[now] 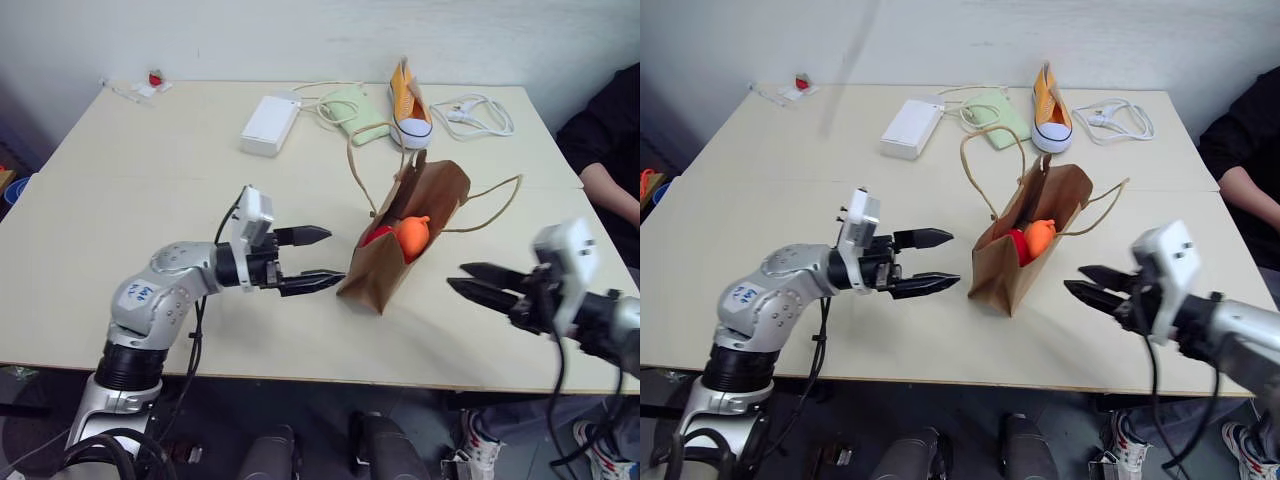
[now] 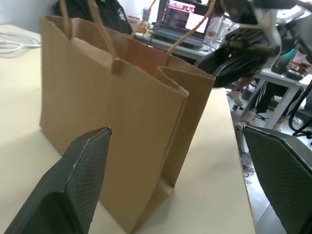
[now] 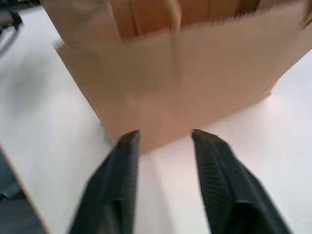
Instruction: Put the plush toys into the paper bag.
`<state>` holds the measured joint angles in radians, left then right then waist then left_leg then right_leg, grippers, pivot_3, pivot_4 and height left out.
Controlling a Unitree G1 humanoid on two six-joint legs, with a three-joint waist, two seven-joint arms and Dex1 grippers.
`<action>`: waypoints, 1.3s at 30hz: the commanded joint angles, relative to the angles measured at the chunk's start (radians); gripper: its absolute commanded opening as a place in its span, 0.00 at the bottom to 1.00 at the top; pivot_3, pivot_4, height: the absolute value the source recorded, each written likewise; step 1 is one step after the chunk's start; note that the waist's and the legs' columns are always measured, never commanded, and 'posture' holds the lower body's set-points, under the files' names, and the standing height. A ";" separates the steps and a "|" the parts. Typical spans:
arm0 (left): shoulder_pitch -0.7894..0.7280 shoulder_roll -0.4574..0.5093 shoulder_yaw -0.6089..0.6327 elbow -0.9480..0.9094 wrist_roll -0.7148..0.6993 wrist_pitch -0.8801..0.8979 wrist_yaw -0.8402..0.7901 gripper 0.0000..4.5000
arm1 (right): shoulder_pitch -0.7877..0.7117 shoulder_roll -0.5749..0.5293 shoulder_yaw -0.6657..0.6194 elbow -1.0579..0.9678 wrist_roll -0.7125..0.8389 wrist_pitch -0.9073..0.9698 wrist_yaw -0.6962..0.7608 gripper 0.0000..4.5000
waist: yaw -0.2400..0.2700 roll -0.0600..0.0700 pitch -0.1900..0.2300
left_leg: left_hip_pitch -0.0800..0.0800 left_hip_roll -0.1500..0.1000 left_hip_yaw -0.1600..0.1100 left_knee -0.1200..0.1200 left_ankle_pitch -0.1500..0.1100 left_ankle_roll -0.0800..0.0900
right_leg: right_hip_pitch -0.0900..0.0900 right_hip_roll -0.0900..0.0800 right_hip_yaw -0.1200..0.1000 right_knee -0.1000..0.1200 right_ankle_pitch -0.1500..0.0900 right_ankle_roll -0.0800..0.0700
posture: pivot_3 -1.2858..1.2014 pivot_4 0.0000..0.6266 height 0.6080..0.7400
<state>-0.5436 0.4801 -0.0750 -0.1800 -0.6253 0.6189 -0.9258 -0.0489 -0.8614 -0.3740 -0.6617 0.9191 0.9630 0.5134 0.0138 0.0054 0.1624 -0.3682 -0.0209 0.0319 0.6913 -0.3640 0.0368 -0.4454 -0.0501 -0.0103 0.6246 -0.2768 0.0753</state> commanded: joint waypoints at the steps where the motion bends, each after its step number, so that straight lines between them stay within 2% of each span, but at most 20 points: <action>1: -0.043 -0.040 -0.036 0.028 0.053 -0.071 -0.002 1.00 | -0.092 0.060 0.188 0.034 -0.163 -0.107 -0.040 0.08 | -0.002 0.000 0.000 | 0.000 0.000 0.000 0.000 0.000 0.000 | 0.000 0.000 0.000 0.001 0.000 0.000 | 0.52 0.24 1.00; 2: -0.051 -0.053 -0.042 0.040 0.065 -0.080 0.004 1.00 | -0.118 0.081 0.224 0.052 -0.193 -0.119 -0.051 0.01 | -0.002 0.000 0.000 | 0.000 0.000 0.000 0.000 0.000 0.000 | 0.000 0.000 0.000 0.001 0.000 0.000 | 0.52 0.24 1.00; 8: -0.058 -0.108 -0.078 0.063 0.117 -0.117 0.018 1.00 | -0.232 0.177 0.378 0.150 -0.334 -0.180 -0.061 0.01 | -0.001 0.000 0.000 | -0.002 0.000 0.000 0.001 0.000 0.000 | -0.001 0.001 0.000 0.001 0.000 0.000 | 0.52 0.24 1.00; 14: -0.059 -0.162 -0.097 0.099 0.208 -0.155 0.103 1.00 | -0.295 0.244 0.424 0.182 -0.378 -0.186 -0.052 0.01 | 0.004 0.000 0.000 | -0.002 0.000 0.000 0.002 0.000 0.000 | -0.001 0.000 0.000 0.002 0.000 0.000 | 0.52 0.24 1.00; 20: -0.083 -0.236 -0.103 0.172 0.312 -0.186 0.234 1.00 | -0.298 0.267 0.440 0.192 -0.415 -0.195 -0.039 0.01 | 0.008 0.000 0.000 | -0.002 0.000 0.000 0.002 0.000 0.000 | -0.001 0.001 -0.001 0.002 0.000 0.000 | 0.52 0.24 1.00; 23: -0.082 -0.257 -0.086 0.175 0.306 -0.195 0.242 0.87 | -0.294 0.274 0.434 0.187 -0.419 -0.196 -0.033 0.00 | 0.008 0.000 0.000 | -0.002 0.000 0.000 0.002 0.000 0.000 | -0.001 0.001 -0.001 0.002 0.000 0.000 | 0.52 0.24 1.00; 31: -0.093 -0.261 -0.060 0.201 0.281 -0.198 0.200 0.29 | -0.262 0.263 0.392 0.158 -0.420 -0.219 -0.010 0.00 | 0.008 0.000 0.000 | -0.002 0.000 0.000 0.003 0.000 0.000 | -0.001 0.001 -0.001 0.002 0.000 0.000 | 0.52 0.24 1.00; 35: -0.121 -0.237 -0.014 0.262 0.204 -0.203 0.070 0.00 | -0.179 0.196 0.294 0.068 -0.368 -0.225 0.063 0.00 | 0.013 0.000 0.000 | -0.002 0.000 0.000 0.003 0.000 0.000 | -0.001 0.000 -0.001 0.002 0.000 0.000 | 0.52 0.24 1.00; 36: -0.133 -0.223 -0.008 0.282 0.191 -0.207 0.025 0.00 | -0.151 0.174 0.256 0.035 -0.345 -0.224 0.089 0.00 | 0.012 0.000 0.000 | -0.003 0.000 -0.001 0.003 0.000 0.000 | -0.001 0.000 -0.002 0.002 0.000 0.000 | 0.52 0.24 1.00; 39: -0.201 -0.158 -0.015 0.375 0.142 -0.213 -0.207 0.00 | -0.019 0.084 0.016 -0.087 -0.165 -0.171 0.193 0.00 | 0.013 0.000 0.000 | -0.003 0.000 -0.001 0.003 0.000 0.000 | -0.001 0.001 -0.002 0.001 0.000 0.000 | 0.52 0.24 1.00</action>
<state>-0.7064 0.3073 -0.0980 0.1851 -0.4423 0.4322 -1.0226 -0.0883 -0.7491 -0.2356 -0.6620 0.6593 0.7785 0.6524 0.0268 0.0054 0.1625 -0.3715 -0.0211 0.0307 0.6946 -0.3643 0.0371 -0.4459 -0.0493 -0.0131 0.6257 -0.2765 0.0757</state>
